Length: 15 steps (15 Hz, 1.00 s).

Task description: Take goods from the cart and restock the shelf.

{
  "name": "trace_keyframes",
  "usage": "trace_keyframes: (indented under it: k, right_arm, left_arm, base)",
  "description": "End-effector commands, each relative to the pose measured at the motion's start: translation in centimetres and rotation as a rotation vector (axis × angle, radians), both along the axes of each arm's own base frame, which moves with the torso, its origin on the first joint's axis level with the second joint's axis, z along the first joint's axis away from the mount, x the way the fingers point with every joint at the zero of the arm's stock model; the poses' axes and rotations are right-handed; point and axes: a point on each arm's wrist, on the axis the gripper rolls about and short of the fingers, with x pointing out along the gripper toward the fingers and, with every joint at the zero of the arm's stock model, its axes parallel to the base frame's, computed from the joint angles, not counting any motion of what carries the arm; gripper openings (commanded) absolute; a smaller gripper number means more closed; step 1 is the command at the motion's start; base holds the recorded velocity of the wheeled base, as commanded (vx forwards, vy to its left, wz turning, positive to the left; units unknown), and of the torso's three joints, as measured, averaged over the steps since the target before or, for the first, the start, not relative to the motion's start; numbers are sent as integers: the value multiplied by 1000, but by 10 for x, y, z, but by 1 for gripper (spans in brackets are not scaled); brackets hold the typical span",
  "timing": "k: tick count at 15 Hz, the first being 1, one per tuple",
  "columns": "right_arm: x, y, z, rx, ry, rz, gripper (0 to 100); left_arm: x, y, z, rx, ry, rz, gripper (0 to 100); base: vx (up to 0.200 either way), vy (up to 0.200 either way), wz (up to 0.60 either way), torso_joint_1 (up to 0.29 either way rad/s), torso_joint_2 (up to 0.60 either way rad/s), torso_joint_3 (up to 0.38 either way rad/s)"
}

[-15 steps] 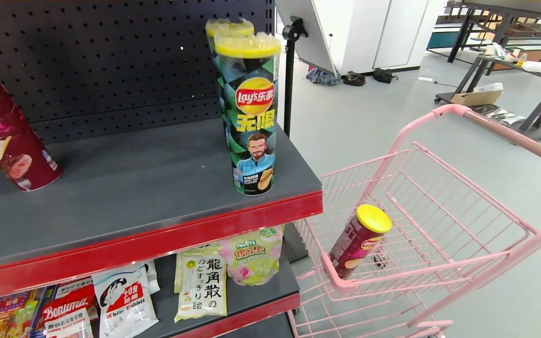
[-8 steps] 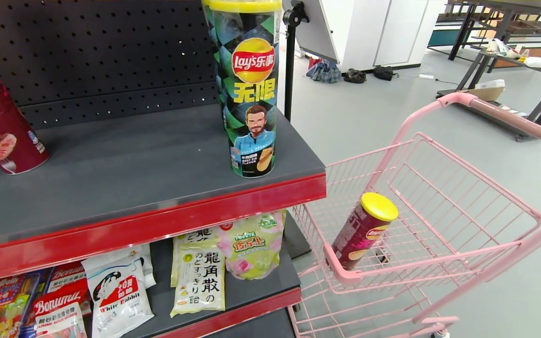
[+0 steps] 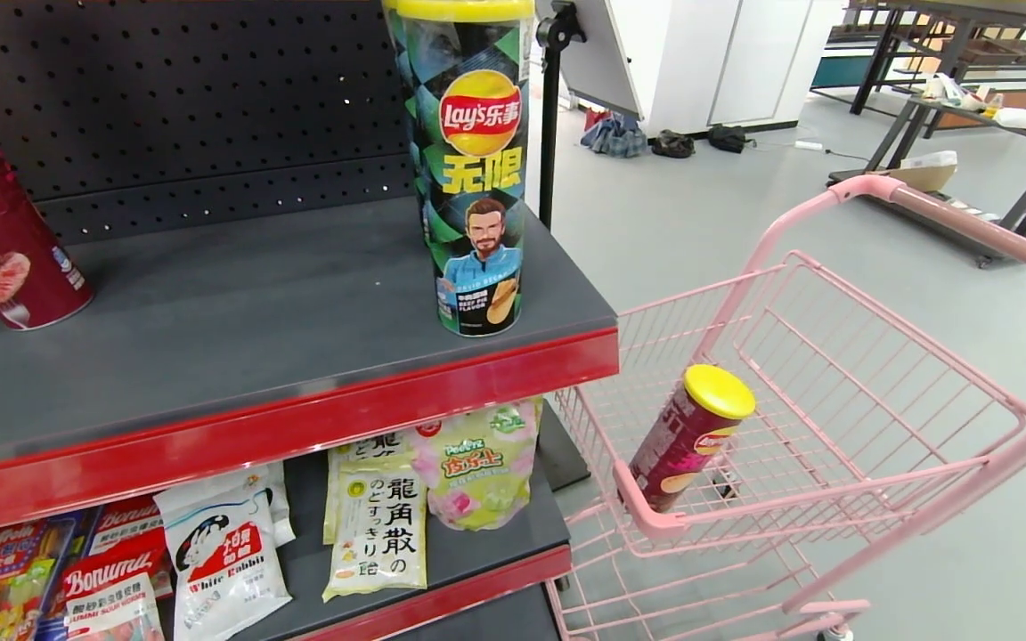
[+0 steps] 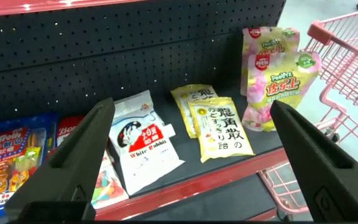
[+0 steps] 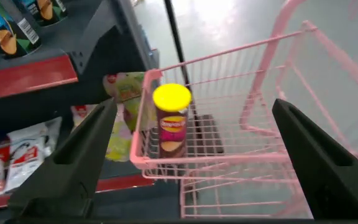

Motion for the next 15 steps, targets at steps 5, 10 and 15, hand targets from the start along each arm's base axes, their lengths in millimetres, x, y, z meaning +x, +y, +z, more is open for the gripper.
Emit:
trace_keyframes:
  k: [5,10,15]
  right_arm:
    - [142,50,-78,47,435,163,100]
    - [164,63,-98,39,459,220,100]
    - [170,65,-108,29,494,217,100]
  left_arm:
    - [0,0,0,-2,1,0,100]
    - [0,0,0,0,1,0,100]
    - [0,0,0,0,1,0,100]
  base:
    - [0,0,0,0,0,0]
    - [0,0,0,0,0,0]
    - [0,0,0,0,0,0]
